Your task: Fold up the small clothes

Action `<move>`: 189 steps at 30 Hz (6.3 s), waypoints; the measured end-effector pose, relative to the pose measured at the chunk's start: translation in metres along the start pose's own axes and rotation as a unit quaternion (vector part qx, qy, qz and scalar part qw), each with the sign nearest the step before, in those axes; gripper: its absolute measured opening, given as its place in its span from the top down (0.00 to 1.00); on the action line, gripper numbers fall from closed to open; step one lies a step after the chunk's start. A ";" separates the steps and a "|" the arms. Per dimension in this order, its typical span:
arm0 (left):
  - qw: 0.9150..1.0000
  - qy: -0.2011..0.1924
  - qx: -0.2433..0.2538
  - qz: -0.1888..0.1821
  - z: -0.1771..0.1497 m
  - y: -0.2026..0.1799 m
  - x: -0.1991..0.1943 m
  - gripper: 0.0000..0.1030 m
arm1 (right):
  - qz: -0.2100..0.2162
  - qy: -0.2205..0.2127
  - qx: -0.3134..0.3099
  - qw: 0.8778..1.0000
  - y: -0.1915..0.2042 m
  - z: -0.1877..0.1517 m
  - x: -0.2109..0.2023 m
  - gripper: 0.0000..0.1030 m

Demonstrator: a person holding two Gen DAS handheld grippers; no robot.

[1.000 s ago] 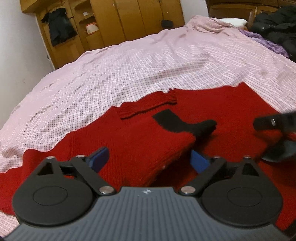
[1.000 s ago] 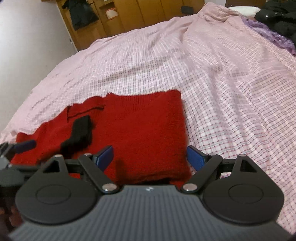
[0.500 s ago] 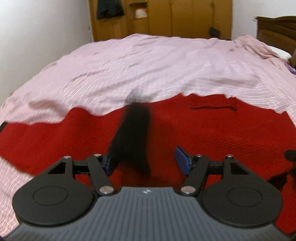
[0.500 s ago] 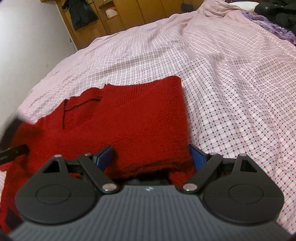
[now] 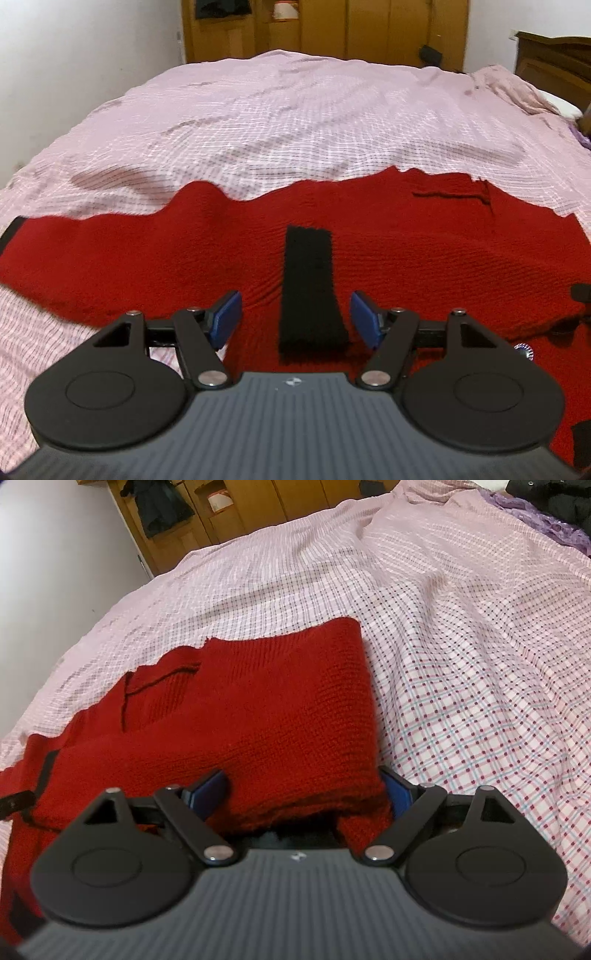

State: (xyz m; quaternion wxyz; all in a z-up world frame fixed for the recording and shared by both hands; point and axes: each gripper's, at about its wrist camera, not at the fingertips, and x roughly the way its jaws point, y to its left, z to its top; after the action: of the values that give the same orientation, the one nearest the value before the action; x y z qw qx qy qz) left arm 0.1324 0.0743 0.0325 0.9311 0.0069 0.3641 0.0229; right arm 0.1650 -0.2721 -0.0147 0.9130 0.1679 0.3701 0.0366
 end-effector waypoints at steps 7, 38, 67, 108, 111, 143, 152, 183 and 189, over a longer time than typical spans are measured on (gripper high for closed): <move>1.000 -0.011 0.012 -0.027 0.020 -0.005 0.014 0.30 | 0.003 0.000 -0.005 1.000 0.002 0.000 -0.005 0.14; 0.998 -0.039 -0.033 -0.041 0.017 -0.005 0.055 0.86 | 0.072 -0.054 0.001 0.996 -0.025 0.048 0.035 0.21; 0.999 -0.038 -0.010 -0.011 0.040 -0.027 0.075 0.59 | 0.035 -0.098 0.064 0.992 -0.046 0.045 0.037 0.55; 0.986 -0.034 -0.135 0.095 -0.041 0.142 -0.112 0.26 | 0.065 -0.057 -0.014 0.996 0.076 -0.053 -0.144 0.35; 0.981 -0.033 -0.165 0.099 -0.047 0.163 -0.104 0.26 | 0.048 -0.043 -0.019 0.998 0.079 -0.063 -0.133 0.35; 0.948 -0.019 -0.304 0.090 -0.016 0.248 0.023 0.24 | -0.018 0.007 -0.047 0.999 0.097 -0.090 -0.082 0.34; 0.952 -0.015 -0.292 0.092 -0.004 0.253 0.042 0.24 | -0.019 0.003 -0.051 0.999 0.097 -0.092 -0.081 0.34; 0.959 -0.222 -0.166 -0.064 0.042 0.139 -0.092 0.86 | 0.018 -0.049 0.013 0.999 0.077 -0.090 -0.111 0.35; 0.959 -0.221 -0.142 -0.103 0.046 0.089 -0.098 0.86 | 0.019 -0.060 0.027 0.998 0.067 -0.090 -0.118 0.35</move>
State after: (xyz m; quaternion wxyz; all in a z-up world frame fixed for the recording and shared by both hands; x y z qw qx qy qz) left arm 0.0877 0.1584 0.1354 0.9772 -0.1575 0.1406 -0.0238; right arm 0.0217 -0.2061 0.0260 0.9277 0.2012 0.3125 0.0339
